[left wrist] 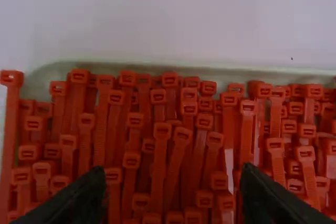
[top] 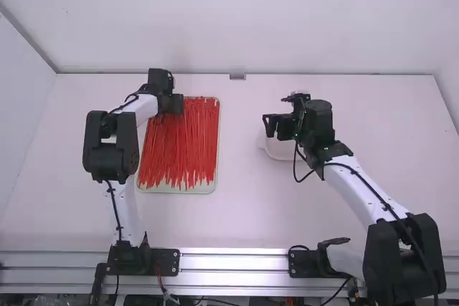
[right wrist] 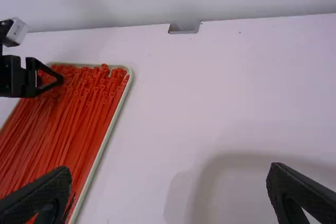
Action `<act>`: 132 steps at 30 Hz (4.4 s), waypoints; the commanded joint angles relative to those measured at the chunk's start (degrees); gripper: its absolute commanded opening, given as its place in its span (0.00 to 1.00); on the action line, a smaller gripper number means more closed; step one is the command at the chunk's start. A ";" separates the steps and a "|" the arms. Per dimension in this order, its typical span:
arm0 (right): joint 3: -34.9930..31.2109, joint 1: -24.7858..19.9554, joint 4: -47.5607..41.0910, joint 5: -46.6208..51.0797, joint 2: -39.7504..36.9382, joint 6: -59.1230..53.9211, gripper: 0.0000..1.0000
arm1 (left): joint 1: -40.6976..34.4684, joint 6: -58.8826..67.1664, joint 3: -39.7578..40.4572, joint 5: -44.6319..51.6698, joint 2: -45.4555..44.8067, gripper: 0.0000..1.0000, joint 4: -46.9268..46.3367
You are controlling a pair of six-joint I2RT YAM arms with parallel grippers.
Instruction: Fasten the cable tie
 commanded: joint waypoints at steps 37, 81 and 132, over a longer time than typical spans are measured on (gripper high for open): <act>1.81 1.90 -0.48 -3.34 -2.40 2.29 0.99 | 1.31 2.75 8.57 0.26 -6.91 0.99 -8.70; 1.81 1.51 -3.34 -3.15 -2.38 0.35 0.98 | 1.29 1.03 8.07 5.22 6.47 0.49 -2.23; 1.79 1.07 -4.66 -3.34 -2.38 0.37 0.99 | 1.31 -0.15 5.22 4.79 6.82 0.15 -1.25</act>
